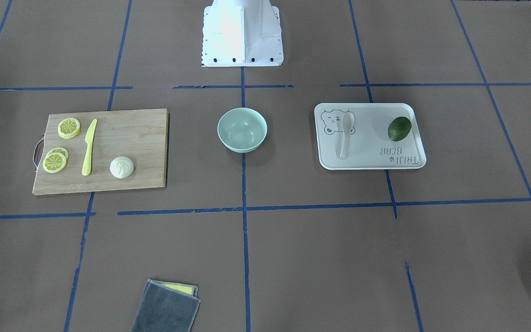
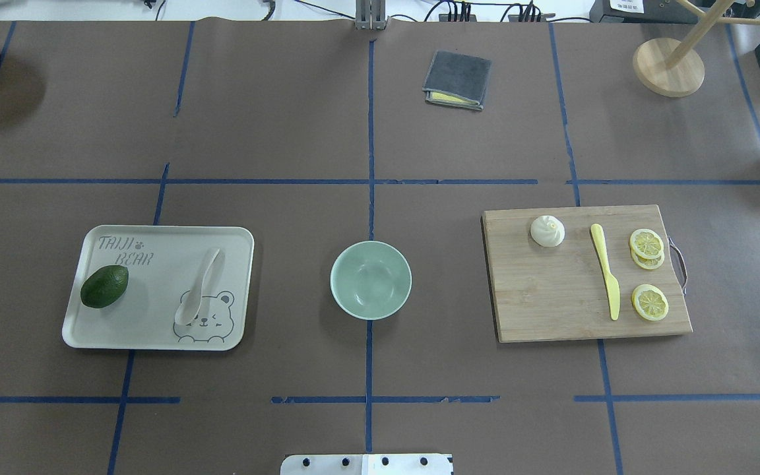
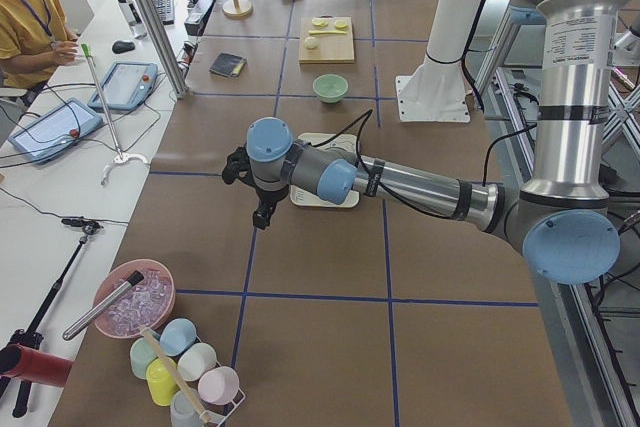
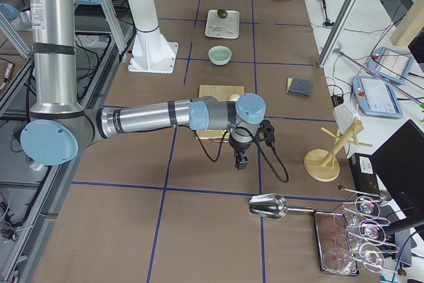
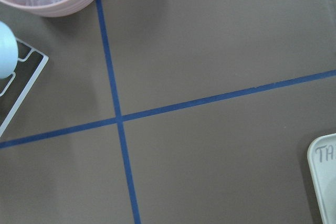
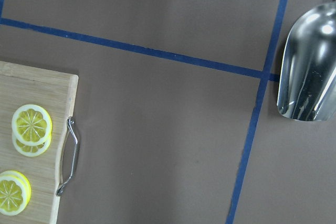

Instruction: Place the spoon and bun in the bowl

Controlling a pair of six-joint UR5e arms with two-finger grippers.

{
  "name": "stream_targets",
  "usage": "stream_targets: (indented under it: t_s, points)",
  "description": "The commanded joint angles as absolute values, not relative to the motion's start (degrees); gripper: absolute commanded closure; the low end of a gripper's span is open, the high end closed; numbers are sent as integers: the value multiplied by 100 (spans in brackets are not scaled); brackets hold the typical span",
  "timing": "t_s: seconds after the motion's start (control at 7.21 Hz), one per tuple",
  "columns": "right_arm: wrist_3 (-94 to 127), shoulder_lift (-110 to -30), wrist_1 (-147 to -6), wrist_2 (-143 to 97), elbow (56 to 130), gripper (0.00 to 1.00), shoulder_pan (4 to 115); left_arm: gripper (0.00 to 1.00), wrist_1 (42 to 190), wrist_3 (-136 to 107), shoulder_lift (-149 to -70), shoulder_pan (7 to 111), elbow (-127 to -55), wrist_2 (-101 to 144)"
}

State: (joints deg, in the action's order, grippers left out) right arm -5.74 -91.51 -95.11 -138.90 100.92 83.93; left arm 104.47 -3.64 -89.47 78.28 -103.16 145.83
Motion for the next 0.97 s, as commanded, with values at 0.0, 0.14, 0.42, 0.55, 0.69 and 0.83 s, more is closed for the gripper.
stream_targets:
  t_s: [0.0, 0.14, 0.42, 0.55, 0.69, 0.83]
  points:
    - [-563, -9254, -8800, -13974, 9923, 0, 8271, 0, 11762, -1872, -9130, 6747, -10336, 14811]
    - [-580, -9255, -8754, -13983, 9923, 0, 8262, 0, 11943, -2873, -9471, 6280, -10371, 14261]
    - [-554, -9255, -8754, -13975, 9905, 0, 8183, 1, 11901, -4425, -10036, 4699, -10362, 12367]
    - [-554, -9255, -8754, -13975, 9905, 0, 8174, 1, 11770, -4578, -10176, 4485, -10275, 12088]
    - [-554, -9255, -8754, -13983, 9905, 0, 8165, 9, 11159, -5188, -10474, 4248, -10266, 12024]
    - [-554, -9255, -8754, -14036, 9905, 0, 8165, 12, 10449, -5264, -10798, 3801, -10257, 11580]
